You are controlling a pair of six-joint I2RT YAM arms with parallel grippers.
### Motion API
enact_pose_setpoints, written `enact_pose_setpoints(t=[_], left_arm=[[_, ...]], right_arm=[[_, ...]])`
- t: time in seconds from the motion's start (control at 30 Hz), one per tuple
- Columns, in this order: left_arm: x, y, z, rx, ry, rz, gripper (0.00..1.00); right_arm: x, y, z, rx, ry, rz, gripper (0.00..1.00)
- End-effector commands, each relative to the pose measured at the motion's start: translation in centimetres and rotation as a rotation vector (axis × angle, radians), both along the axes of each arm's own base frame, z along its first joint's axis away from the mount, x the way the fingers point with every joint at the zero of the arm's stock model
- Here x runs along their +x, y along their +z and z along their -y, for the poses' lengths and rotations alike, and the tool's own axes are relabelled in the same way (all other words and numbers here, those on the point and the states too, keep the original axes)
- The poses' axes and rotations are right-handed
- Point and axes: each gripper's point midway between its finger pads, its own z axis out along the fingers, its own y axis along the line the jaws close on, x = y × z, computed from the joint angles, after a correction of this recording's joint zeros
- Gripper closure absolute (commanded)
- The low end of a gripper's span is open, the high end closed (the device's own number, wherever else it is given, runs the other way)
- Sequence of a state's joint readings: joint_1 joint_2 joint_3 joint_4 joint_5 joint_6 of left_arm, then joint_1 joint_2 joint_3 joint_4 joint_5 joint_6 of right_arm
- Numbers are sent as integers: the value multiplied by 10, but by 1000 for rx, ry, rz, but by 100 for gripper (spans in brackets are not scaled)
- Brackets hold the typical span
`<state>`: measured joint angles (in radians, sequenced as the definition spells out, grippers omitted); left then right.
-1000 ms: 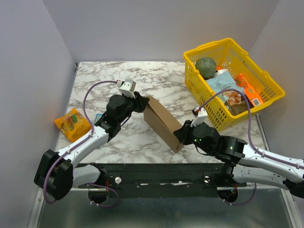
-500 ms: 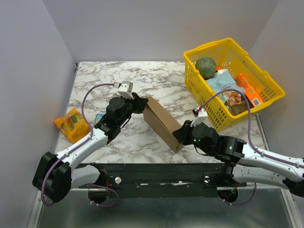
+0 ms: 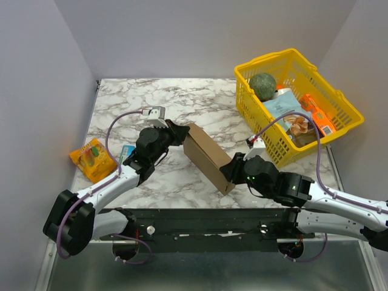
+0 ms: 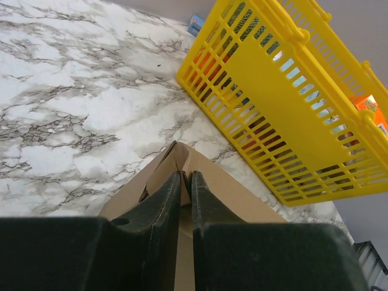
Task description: Fold the paper box
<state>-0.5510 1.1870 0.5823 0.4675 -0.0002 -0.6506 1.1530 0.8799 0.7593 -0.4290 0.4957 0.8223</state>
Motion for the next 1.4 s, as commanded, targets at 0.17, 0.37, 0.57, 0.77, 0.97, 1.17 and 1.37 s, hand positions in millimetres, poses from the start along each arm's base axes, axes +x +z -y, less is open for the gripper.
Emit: enact_pose_setpoints(t=[0.17, 0.37, 0.57, 0.77, 0.97, 1.17, 1.37], left_arm=[[-69, -169, -75, 476, 69, -521, 82], [-73, -171, -69, 451, 35, -519, 88], [-77, -170, -66, 437, 4, -504, 92], [-77, -168, -64, 435, -8, -487, 96], [-79, -169, -63, 434, -21, -488, 98], [-79, -169, -62, 435, -24, -489, 98], [-79, -169, -63, 436, -22, -486, 98]], right_arm=[[-12, -34, 47, -364, 42, -51, 38], [21, 14, 8, -277, 120, 12, 32], [61, 42, -23, -122, 247, 51, 13], [96, 73, -42, 11, 322, 82, 7], [142, 62, -61, 62, 344, 38, 7], [166, 51, -79, 147, 377, -11, 7], [171, 49, -95, 240, 386, -42, 8]])
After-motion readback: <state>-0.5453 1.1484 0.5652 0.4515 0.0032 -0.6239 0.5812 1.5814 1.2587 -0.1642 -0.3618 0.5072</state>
